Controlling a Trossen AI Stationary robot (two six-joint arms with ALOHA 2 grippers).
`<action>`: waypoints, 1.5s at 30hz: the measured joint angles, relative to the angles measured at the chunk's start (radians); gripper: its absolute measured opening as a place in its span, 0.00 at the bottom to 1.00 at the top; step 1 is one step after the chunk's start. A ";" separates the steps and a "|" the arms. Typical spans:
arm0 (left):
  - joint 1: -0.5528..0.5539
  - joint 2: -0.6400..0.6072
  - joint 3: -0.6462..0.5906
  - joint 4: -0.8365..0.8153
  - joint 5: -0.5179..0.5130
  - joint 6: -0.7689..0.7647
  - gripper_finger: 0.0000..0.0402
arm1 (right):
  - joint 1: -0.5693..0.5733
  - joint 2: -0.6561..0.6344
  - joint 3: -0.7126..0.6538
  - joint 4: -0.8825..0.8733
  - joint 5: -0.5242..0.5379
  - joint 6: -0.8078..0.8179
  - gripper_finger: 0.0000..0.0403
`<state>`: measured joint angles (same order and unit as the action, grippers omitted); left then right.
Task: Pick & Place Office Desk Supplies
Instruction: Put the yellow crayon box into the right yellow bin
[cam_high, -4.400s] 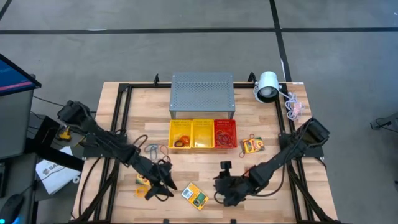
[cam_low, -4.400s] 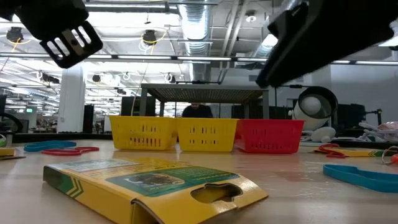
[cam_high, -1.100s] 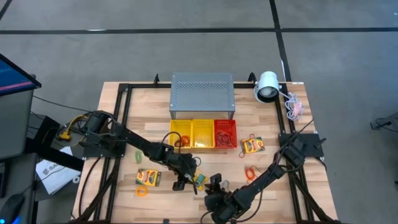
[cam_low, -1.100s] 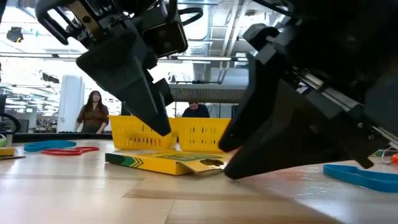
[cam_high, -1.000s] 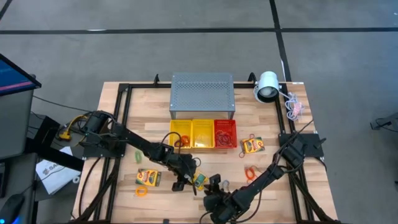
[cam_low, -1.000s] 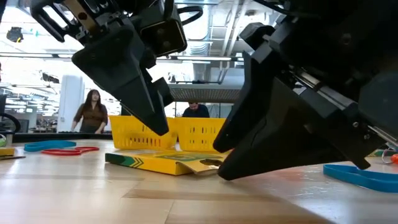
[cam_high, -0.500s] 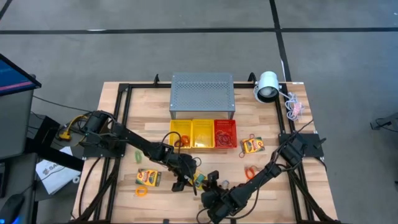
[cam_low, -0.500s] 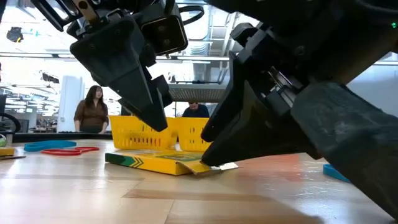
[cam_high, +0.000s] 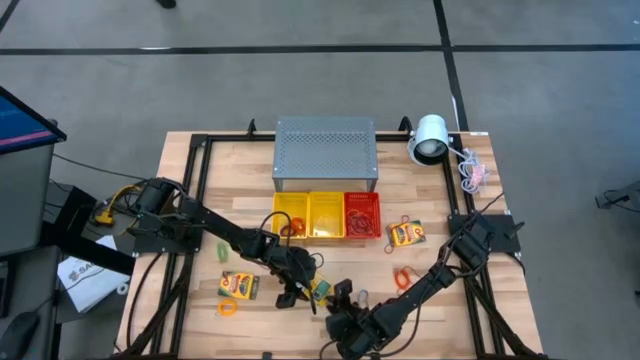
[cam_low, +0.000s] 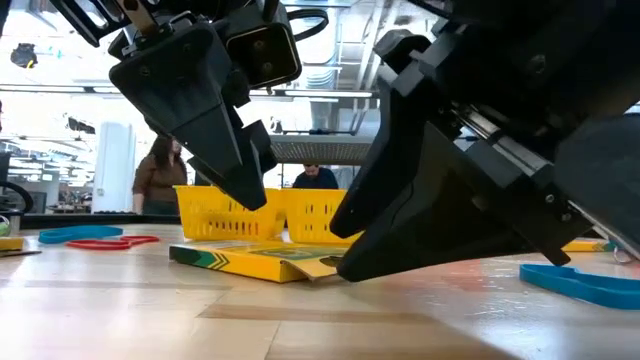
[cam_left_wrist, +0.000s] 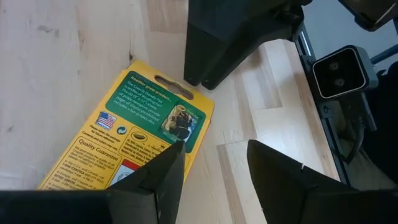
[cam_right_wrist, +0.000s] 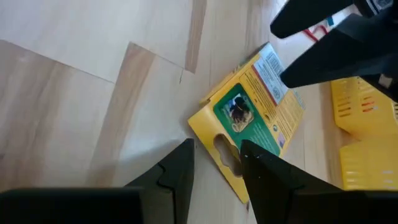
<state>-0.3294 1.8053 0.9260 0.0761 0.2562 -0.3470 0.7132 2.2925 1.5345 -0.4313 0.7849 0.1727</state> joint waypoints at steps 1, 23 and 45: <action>0.000 0.000 0.000 0.000 0.000 0.000 0.43 | 0.000 0.000 0.000 0.005 0.000 -0.001 0.30; 0.000 0.000 0.002 0.038 0.055 -0.010 0.43 | -0.055 0.001 0.000 0.031 -0.032 -0.060 0.30; 0.000 0.000 0.001 0.037 0.053 -0.025 0.43 | -0.076 0.002 0.000 0.028 -0.106 -0.023 0.02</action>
<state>-0.3294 1.8050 0.9272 0.1135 0.3093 -0.3715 0.6369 2.2944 1.5341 -0.4028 0.6787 0.1500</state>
